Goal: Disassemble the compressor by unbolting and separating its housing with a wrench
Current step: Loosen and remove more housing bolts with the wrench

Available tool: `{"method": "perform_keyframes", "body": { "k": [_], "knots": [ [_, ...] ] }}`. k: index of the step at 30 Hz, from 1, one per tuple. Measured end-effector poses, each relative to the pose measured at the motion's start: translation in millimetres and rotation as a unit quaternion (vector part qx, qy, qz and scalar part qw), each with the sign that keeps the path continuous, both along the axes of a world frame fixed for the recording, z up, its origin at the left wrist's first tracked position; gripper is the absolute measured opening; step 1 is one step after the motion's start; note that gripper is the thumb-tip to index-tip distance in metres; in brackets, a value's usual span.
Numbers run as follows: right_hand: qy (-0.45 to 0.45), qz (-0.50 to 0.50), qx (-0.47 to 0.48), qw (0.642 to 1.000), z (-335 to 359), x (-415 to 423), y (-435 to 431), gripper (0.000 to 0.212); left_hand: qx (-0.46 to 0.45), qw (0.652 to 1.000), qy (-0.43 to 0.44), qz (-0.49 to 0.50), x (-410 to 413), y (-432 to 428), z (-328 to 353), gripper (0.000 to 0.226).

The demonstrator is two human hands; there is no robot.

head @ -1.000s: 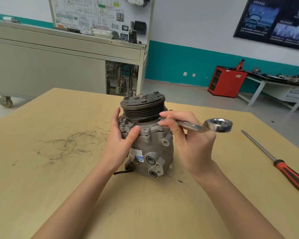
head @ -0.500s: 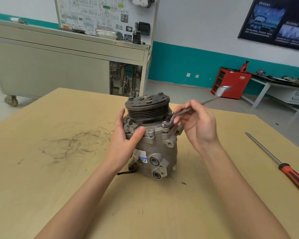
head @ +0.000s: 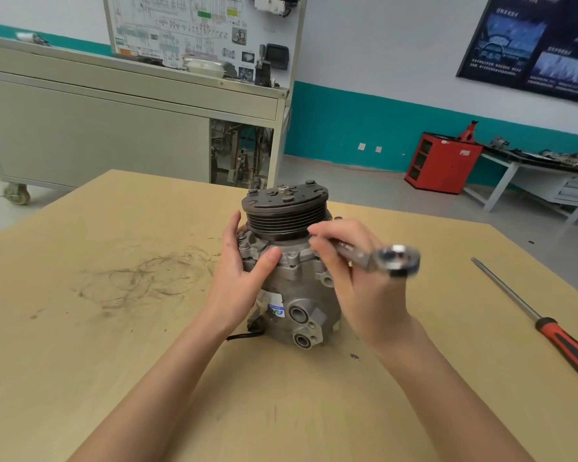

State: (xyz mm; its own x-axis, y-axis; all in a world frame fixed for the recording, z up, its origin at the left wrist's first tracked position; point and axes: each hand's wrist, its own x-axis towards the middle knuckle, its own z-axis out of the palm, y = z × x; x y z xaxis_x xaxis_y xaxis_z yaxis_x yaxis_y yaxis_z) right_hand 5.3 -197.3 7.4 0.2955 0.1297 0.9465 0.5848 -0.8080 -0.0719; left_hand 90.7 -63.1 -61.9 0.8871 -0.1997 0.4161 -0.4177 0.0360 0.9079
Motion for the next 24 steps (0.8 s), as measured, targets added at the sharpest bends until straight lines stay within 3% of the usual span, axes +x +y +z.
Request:
{"method": "perform_keyframes", "body": {
  "k": [6,8,10,12,14,16,18,20,24],
  "knots": [
    [-0.022,-0.003,0.005,1.000,-10.6,-7.9,-7.1,0.047,0.001,1.000,0.002,-0.002,0.4,0.0,0.6,0.102],
    [0.006,0.055,0.033,0.998,-14.2,-6.6,-7.3,0.040,0.003,1.000,0.005,0.000,0.5,-0.1,0.5,0.102],
    [0.065,0.170,0.132,0.974,-13.6,-0.7,-9.3,0.026,0.007,1.000,0.008,0.001,-0.2,0.1,1.1,0.103],
    [0.119,0.257,0.288,0.915,-5.6,11.8,-20.5,0.026,0.011,1.000,0.009,0.001,-1.6,0.2,2.4,0.104],
    [0.233,0.315,0.447,0.805,6.5,28.8,-35.0,0.034,0.013,1.000,0.009,0.002,-2.8,0.6,3.2,0.104],
    [0.348,0.334,0.531,0.697,14.5,42.2,-44.4,0.035,0.012,1.000,0.011,0.003,-3.8,0.7,3.8,0.103],
    [0.355,0.346,0.568,0.657,19.0,48.7,-49.3,0.034,0.013,1.000,0.011,0.004,-5.2,0.8,4.1,0.103],
    [0.291,0.343,0.587,0.673,22.3,44.0,-49.8,0.034,0.014,1.000,0.012,0.002,-5.5,1.4,4.3,0.104],
    [0.185,0.224,0.462,0.838,22.0,17.0,-39.1,0.028,0.016,1.000,0.014,0.003,-6.1,0.4,5.6,0.104]
  ]
}}
